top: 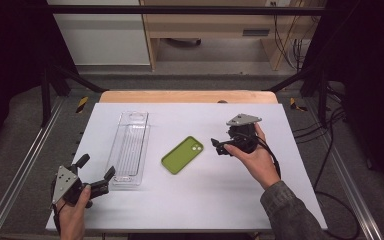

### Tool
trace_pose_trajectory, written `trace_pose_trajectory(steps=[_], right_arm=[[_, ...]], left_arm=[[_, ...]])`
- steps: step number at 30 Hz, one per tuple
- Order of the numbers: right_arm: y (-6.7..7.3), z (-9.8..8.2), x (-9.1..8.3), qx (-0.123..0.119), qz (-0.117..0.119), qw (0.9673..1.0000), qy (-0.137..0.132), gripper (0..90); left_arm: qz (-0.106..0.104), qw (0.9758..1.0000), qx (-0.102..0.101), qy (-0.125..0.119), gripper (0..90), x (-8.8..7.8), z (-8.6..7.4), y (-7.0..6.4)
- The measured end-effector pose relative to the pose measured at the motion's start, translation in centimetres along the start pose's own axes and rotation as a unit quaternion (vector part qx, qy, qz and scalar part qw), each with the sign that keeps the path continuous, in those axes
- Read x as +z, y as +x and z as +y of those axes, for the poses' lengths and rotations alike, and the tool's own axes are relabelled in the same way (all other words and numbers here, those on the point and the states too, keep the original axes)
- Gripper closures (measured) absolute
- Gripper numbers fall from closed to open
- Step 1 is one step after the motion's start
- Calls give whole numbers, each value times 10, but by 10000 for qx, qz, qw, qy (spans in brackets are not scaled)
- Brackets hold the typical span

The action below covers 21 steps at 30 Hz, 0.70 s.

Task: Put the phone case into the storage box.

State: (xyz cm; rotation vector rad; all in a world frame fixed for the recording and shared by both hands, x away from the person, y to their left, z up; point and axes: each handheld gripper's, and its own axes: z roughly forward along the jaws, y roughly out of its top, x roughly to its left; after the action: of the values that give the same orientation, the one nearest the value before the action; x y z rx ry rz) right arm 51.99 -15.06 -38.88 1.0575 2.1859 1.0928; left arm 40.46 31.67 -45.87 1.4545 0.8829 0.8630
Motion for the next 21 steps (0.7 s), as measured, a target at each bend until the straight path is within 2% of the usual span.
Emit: trace_pose_trajectory(steps=[4, 9, 12, 21], right_arm=[[1, 2, 8, -52, 13, 9999, 103, 61], [2, 3, 19, 17, 40, 9998, 192, 69], [3, 1, 29, 8, 58, 9993, 364, 69], [6, -1, 44, -33, 87, 9985, 545, 74]], left_arm=[[-9, 10000, 5, 13, 13, 0, 0, 0], [-12, 10000, 0, 10, 13, 0, 0, 0], [-13, 10000, -2, 6, 13, 1, 0, 0], [-34, 10000, -2, 12, 13, 1, 0, 0]])
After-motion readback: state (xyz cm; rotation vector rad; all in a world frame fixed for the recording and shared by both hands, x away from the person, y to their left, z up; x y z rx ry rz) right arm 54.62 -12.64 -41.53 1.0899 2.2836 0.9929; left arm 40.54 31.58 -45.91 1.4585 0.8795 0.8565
